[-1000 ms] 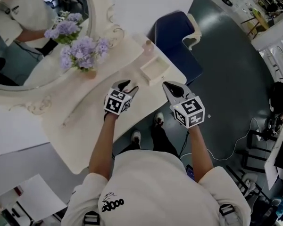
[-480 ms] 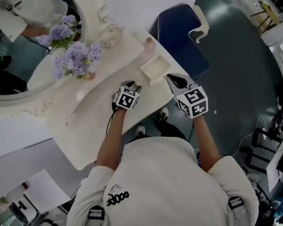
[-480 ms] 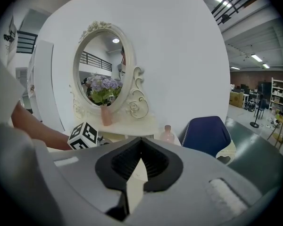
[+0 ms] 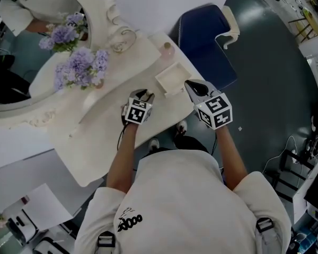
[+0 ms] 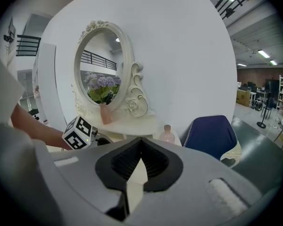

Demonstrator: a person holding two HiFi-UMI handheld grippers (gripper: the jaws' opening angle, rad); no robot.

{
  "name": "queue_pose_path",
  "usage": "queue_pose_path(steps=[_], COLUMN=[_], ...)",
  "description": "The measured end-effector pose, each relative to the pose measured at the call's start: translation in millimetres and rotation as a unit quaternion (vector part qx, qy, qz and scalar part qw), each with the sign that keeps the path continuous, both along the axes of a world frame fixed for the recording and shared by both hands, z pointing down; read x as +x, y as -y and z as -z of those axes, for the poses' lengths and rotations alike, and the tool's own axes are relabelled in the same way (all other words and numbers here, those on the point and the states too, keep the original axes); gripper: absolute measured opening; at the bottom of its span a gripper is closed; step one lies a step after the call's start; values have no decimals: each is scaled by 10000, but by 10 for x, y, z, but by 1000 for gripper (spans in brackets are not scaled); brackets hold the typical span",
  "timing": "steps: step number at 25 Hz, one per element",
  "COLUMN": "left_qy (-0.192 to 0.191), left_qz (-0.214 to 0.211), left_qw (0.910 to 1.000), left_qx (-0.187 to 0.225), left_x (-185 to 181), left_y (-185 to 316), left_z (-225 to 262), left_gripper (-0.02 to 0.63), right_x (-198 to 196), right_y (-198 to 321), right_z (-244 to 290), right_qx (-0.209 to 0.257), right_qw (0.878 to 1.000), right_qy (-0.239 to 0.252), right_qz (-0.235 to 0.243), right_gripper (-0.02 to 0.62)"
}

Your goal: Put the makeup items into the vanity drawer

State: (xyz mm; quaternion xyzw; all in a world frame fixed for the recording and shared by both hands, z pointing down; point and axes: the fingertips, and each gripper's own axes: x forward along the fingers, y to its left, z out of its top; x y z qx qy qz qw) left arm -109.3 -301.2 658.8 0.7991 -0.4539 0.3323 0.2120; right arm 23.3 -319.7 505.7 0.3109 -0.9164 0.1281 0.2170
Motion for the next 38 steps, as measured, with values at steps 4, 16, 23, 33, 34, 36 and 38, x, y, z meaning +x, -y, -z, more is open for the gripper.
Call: queue_pose_path(steps=[4,16,23,33,34,36,38], left_qy=[-136,-201,140,467,464,423,380], left_qz=[243,-530,-821,-926,-919,-920,-921], left_qw=[9990,9958,9957,9944,9945,9945,9943], left_qx=[360,719,407,187,212,282,369], left_x=[-11,854,1135,1201,1214,1227,1201], left_y=[174,885,1165,1279,1282,1279,1248], left_z=[325,690,387,76,92,155,242], left_gripper=[149,150,152,183,184,187,195], right_x=[86,359,485,578,586,589,572], right_y=[113,450,583,657,655,639,600], right_z=[-44,-135,-179,-165,-140,-83,-32], right_qx=[-35,-108,-123,-21,8,73,135], right_qw=[9999,9998,9998,9997,9997,9996,9996], right_qy=[83,136,24,-132,-146,-156,-152], right_qz=[-68,-56,164,221,220,204,177], right_gripper=[4,3,3,3,3,3,3])
